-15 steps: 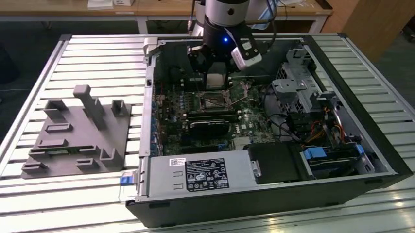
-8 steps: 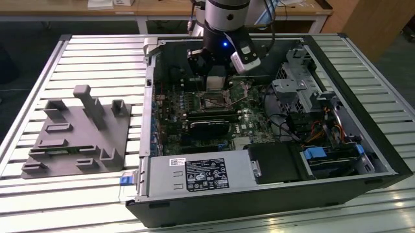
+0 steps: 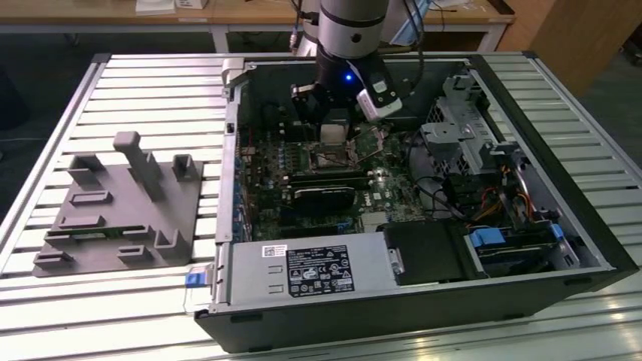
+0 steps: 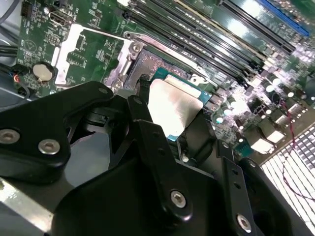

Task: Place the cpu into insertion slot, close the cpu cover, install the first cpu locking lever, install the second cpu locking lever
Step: 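Place the cpu into insertion slot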

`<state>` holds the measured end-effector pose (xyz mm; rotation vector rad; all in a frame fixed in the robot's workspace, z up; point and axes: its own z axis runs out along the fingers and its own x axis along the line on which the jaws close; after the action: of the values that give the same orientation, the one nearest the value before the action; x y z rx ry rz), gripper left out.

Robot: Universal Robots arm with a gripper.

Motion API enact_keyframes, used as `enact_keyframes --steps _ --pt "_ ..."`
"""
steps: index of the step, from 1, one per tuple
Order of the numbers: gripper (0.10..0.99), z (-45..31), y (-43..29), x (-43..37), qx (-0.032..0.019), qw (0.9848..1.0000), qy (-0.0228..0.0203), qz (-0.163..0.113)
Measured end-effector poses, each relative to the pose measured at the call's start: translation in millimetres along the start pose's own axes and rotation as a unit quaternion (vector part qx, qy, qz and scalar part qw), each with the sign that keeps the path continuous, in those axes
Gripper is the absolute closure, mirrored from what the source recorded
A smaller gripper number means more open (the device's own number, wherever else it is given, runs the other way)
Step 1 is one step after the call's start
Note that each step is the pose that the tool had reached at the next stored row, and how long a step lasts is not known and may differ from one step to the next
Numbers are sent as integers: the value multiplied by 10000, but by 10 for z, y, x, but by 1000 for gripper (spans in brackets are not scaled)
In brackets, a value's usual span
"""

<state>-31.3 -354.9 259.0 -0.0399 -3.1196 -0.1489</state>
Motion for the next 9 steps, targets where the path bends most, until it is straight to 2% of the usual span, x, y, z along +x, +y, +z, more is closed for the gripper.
enact_keyframes --steps 9 --pt "549 126 39 -85 60 10000 -2 2"
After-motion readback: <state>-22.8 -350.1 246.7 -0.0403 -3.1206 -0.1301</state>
